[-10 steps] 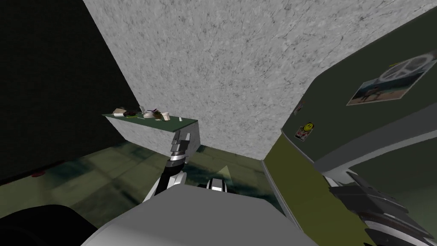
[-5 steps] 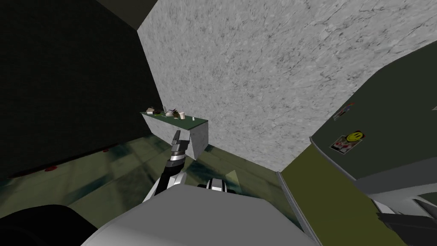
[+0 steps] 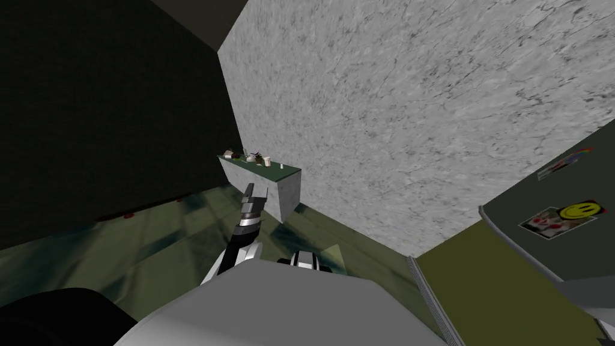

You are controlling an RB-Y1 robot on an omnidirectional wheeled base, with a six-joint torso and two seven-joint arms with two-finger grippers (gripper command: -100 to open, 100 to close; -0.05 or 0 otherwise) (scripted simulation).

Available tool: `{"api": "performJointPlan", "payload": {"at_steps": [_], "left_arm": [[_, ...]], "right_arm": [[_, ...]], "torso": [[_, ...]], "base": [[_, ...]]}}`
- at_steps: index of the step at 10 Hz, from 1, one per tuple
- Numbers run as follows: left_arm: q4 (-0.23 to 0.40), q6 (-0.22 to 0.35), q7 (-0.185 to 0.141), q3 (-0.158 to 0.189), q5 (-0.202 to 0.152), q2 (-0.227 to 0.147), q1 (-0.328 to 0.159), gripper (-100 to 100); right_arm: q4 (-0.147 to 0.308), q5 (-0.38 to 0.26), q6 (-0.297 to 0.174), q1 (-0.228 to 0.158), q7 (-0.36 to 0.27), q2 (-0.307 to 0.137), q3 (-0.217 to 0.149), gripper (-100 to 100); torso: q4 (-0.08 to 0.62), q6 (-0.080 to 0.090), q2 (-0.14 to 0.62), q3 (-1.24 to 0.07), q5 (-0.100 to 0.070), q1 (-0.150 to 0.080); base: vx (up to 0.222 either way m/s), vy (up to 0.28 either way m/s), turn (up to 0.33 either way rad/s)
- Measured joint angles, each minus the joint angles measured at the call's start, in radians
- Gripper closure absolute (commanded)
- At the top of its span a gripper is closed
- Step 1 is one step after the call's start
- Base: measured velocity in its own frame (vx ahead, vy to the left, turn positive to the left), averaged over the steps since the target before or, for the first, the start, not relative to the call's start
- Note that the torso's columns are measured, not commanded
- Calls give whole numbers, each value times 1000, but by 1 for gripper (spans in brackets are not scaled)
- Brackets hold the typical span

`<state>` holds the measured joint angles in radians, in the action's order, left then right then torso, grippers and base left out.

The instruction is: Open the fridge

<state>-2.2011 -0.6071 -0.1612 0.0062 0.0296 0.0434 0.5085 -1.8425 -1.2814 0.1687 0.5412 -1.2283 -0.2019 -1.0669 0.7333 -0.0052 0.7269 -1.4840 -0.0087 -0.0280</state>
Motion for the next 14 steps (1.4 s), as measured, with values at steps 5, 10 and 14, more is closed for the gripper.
{"api": "performJointPlan", "payload": {"at_steps": [5,10,14], "left_arm": [[0,0,0,0,0,0,0,0],[0,0,0,0,0,0,0,0],[0,0,0,0,0,0,0,0]], "right_arm": [[93,-25,-90,0,20,-43,-68,100],[205,-51,-131,-27,22,-88,-151,100],[241,-61,-212,-18,47,-116,-154,100]], "torso": [[2,-3,0,-1,5,2],[1,-3,1,-1,5,6],[4,1,7,3,9,11]], "base": [[40,106,241],[49,78,180],[46,71,165]]}}
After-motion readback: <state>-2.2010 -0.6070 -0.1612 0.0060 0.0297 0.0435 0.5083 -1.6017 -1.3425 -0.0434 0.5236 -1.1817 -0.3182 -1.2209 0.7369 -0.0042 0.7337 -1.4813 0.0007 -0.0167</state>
